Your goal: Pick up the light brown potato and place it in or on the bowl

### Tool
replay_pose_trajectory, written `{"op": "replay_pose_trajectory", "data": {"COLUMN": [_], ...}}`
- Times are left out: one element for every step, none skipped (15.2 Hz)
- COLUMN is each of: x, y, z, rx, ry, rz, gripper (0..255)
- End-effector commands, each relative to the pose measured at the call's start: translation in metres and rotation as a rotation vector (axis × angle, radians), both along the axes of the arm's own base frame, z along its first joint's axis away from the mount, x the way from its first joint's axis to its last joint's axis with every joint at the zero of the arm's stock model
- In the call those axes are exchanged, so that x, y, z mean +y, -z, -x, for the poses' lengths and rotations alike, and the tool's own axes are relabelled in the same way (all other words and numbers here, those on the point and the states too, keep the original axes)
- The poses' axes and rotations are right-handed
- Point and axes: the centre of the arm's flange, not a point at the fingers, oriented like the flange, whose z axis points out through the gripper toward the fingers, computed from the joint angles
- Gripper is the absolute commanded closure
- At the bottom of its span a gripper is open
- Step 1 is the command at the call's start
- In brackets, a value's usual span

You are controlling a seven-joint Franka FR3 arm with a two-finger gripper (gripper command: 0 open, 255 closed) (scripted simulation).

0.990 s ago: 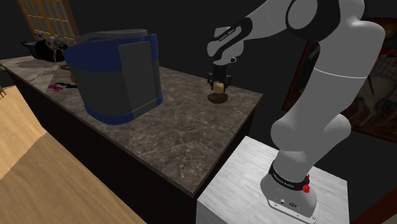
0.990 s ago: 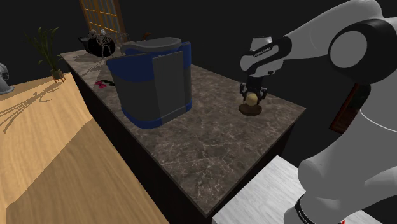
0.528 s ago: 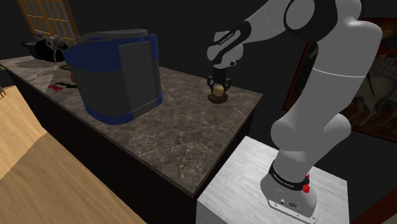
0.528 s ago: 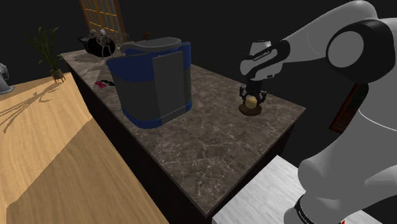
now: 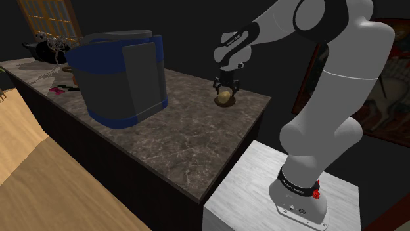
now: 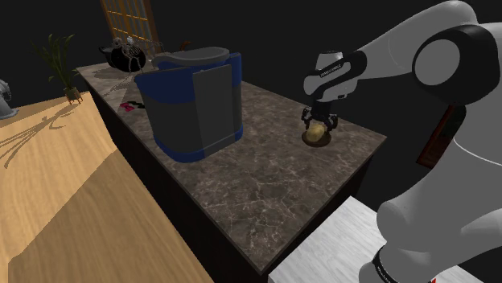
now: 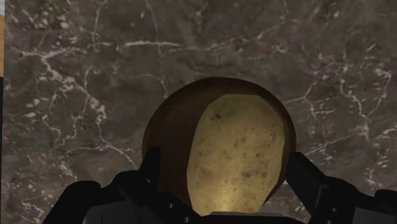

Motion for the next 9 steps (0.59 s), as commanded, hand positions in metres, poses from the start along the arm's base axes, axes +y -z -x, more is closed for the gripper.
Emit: {"op": "replay_pose_trajectory", "data": {"x": [0.0, 0.001, 0.001, 0.002, 0.002, 0.002, 0.002, 0.002, 0.002], "y": [0.0, -0.013, -0.026, -0.04, -0.05, -0.05, -0.05, -0.05, -0.05], "z": [0.0, 0.0, -0.001, -0.001, -0.001, -0.001, -0.001, -0.001, -0.001], "rx": [0.0, 0.0, 0.0, 0.0, 0.0, 0.0, 0.0, 0.0, 0.0], "ry": [0.0, 0.0, 0.0, 0.0, 0.0, 0.0, 0.0, 0.0, 0.0], "rz": [0.0, 0.0, 0.0, 0.0, 0.0, 0.0, 0.0, 0.0, 0.0], "gripper": [0, 0, 0, 0, 0, 0, 0, 0, 0]}}
